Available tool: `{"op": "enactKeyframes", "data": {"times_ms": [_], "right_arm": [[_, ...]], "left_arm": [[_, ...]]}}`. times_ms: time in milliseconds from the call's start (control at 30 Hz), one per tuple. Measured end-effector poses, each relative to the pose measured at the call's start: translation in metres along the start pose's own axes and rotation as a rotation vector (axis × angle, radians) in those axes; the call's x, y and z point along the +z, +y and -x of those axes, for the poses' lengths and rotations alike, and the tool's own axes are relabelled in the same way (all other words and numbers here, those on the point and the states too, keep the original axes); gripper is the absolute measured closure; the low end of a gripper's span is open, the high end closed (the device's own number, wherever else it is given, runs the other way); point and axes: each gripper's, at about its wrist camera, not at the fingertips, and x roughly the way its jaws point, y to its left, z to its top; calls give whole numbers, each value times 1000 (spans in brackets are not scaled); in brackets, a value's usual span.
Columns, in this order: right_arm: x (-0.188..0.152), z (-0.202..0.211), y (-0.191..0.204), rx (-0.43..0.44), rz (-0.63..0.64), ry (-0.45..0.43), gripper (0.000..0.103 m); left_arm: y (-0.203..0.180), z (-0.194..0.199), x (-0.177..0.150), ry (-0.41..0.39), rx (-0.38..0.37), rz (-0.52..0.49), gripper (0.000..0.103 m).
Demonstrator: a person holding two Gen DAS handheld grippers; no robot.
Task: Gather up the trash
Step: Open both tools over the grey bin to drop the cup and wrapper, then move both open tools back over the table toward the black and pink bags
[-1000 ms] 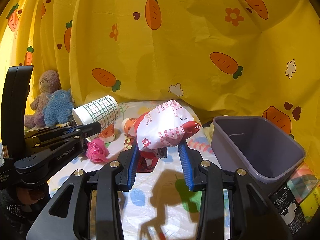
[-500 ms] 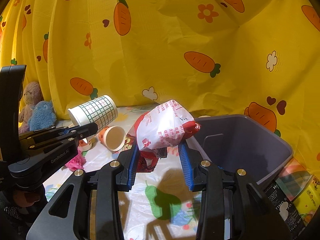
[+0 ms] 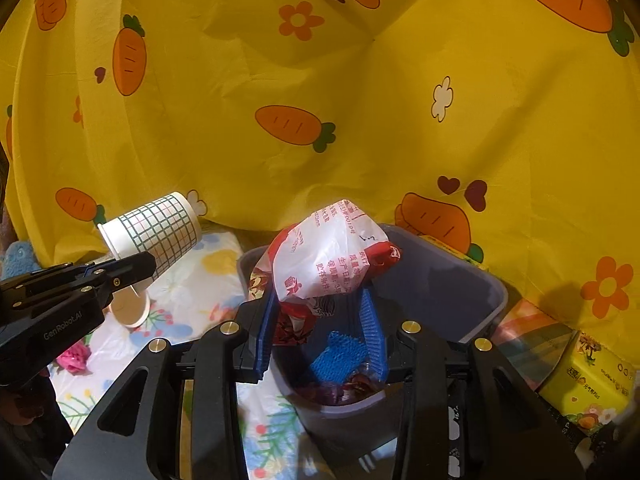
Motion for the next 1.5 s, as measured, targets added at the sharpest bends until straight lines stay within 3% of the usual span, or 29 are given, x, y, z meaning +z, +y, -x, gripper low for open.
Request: {"op": "enactKeyframes", "data": {"times_ms": [833,1000,1067,1133,1200,1300,1433,1500], "right_arm": [[-7,-25,-23,-64,-23,44,62],[-8,-28,-28,-73,-29,49,60],[-9,-29,-29,-78,-31,49,54],[-10,-31,-32,-84,-39,53,53],[-11,-31,-36,-91,-46,55,47],[-12,-31,-39,-108,-51,52,41],[-13,-29,-41,-118,-67,50,38],[-13,-25,-40,-124,-72,38,28]], "left_arm": [[-39,-61,7,63,-170,-34,101],[-40,-66,7,68,-176,-20,101],[-39,-67,7,69,-190,-6,100],[-38,-69,6,73,-197,8,89],[-36,-67,5,62,-171,11,55],[-31,-56,4,5,-109,21,25],[-25,-42,2,-23,-56,25,18],[-21,-35,1,-36,-31,29,13]]}}
